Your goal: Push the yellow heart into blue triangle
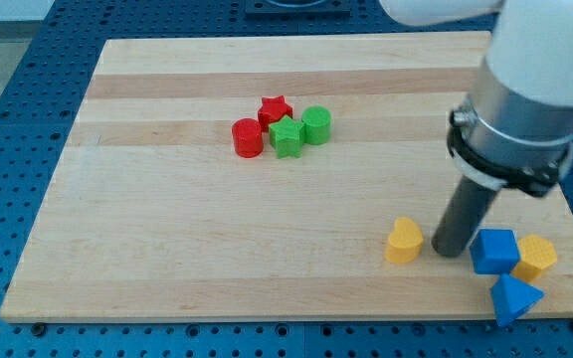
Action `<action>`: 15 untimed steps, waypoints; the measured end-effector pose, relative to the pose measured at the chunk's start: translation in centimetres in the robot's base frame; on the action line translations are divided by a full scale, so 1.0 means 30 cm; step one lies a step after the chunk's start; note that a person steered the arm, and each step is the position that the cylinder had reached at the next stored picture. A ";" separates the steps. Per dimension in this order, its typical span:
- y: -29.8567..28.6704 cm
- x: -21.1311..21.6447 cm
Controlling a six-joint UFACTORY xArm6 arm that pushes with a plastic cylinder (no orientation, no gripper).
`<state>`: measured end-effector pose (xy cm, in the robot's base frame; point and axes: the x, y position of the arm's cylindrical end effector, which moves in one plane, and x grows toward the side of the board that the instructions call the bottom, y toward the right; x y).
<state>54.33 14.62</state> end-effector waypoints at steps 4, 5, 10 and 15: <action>-0.169 0.122; -0.244 0.044; -0.498 0.252; -0.008 0.249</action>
<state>61.80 14.40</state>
